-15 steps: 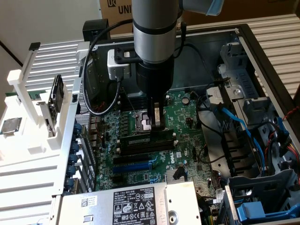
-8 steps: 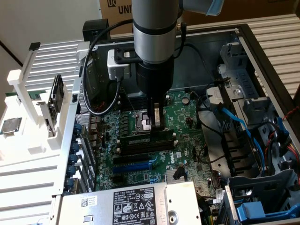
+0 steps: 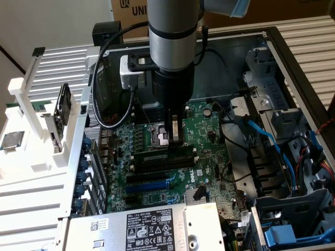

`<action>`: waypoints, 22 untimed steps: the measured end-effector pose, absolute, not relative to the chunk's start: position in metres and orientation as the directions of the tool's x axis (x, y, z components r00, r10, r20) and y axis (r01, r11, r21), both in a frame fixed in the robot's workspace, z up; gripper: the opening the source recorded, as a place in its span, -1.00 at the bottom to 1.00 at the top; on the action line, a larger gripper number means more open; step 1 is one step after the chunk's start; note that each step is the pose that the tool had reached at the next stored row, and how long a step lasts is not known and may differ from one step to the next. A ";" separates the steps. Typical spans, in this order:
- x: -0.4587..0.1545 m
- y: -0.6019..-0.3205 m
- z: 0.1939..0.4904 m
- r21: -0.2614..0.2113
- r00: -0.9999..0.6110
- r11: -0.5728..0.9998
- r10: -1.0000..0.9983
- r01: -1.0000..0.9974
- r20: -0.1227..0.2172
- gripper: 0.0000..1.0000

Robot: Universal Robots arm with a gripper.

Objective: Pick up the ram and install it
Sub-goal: 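Insert the ram into the slot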

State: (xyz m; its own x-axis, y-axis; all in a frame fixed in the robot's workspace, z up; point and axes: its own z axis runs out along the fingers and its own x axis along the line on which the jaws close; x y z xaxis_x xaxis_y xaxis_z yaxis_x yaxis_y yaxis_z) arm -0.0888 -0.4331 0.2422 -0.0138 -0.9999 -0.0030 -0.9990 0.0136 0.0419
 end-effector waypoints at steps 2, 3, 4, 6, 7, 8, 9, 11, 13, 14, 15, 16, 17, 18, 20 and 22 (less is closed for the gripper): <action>-0.089 -0.433 0.242 0.042 -0.014 0.013 -1.000 -0.999 -0.003 -0.76; -0.089 -0.433 0.242 0.042 -0.014 0.014 -1.000 -0.999 -0.002 -0.76; -0.089 -0.433 0.242 0.041 -0.014 0.014 -1.000 -0.999 -0.002 -0.76; -0.089 -0.433 0.242 0.040 -0.014 0.014 -1.000 -0.999 -0.001 -0.76; -0.089 -0.433 0.242 0.039 -0.014 0.014 -1.000 -0.999 0.000 -0.76; -0.090 -0.433 0.242 0.032 -0.014 0.014 -1.000 -0.999 0.000 -0.76; -0.090 -0.433 0.242 0.030 -0.014 0.014 -1.000 -0.999 0.000 -0.76; -0.091 -0.433 0.242 0.028 -0.014 0.014 -1.000 -1.000 0.001 -0.76; -0.091 -0.433 0.242 0.028 -0.014 0.014 -1.000 -1.000 0.001 -0.76; -0.091 -0.433 0.241 0.028 -0.014 0.014 -1.000 -1.000 0.001 -0.76; -0.091 -0.433 0.241 0.028 -0.014 0.014 -1.000 -1.000 0.001 -0.76; -0.091 -0.433 0.241 0.028 -0.014 0.014 -1.000 -1.000 0.001 -0.76; -0.091 -0.433 0.241 0.028 -0.014 0.014 -1.000 -1.000 0.001 -0.76; -0.091 -0.433 0.241 0.028 -0.014 0.014 -1.000 -1.000 0.001 -0.76; -0.091 -0.433 0.241 0.028 -0.014 0.014 -1.000 -1.000 0.001 -0.76; -0.091 -0.433 0.241 0.028 -0.014 0.014 -1.000 -1.000 0.001 -0.76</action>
State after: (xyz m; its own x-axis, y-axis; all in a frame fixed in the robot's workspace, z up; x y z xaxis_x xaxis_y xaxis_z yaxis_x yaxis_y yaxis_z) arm -0.0912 -0.4328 0.2405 -0.0137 -0.9999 0.0010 -0.9995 0.0138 0.0281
